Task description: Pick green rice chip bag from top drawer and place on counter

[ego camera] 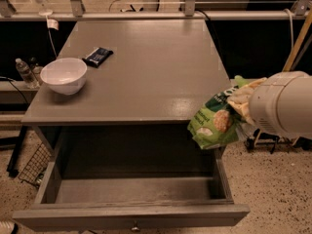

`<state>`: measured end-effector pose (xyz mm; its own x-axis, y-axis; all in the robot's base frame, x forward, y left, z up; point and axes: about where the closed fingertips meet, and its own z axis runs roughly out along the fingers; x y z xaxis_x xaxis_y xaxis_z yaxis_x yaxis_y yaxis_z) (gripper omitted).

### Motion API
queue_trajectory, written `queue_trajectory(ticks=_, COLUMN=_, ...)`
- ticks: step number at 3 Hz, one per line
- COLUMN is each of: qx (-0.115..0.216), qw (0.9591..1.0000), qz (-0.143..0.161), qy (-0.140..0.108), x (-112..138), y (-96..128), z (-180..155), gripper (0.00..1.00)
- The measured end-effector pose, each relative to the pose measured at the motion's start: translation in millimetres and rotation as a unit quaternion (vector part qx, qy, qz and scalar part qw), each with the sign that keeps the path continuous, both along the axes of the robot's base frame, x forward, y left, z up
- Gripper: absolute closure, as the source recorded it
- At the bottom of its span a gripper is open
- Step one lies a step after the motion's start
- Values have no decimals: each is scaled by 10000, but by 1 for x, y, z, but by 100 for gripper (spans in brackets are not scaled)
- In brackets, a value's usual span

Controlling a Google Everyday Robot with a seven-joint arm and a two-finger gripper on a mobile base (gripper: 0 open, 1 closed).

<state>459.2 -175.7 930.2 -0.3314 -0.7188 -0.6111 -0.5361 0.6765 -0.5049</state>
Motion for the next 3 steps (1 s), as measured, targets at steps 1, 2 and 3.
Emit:
queue_trajectory(ticks=1, qx=164, qw=9988, qz=452, qy=-29, x=18, y=26, z=10, gripper=100)
queue_trajectory(ticks=2, qx=451, qw=9953, qz=862, qy=2, x=40, y=49, z=14, gripper=100)
queue_trajectory(ticks=3, qx=723, qw=9899, qz=1216, qy=88, x=64, y=69, z=10, gripper=100)
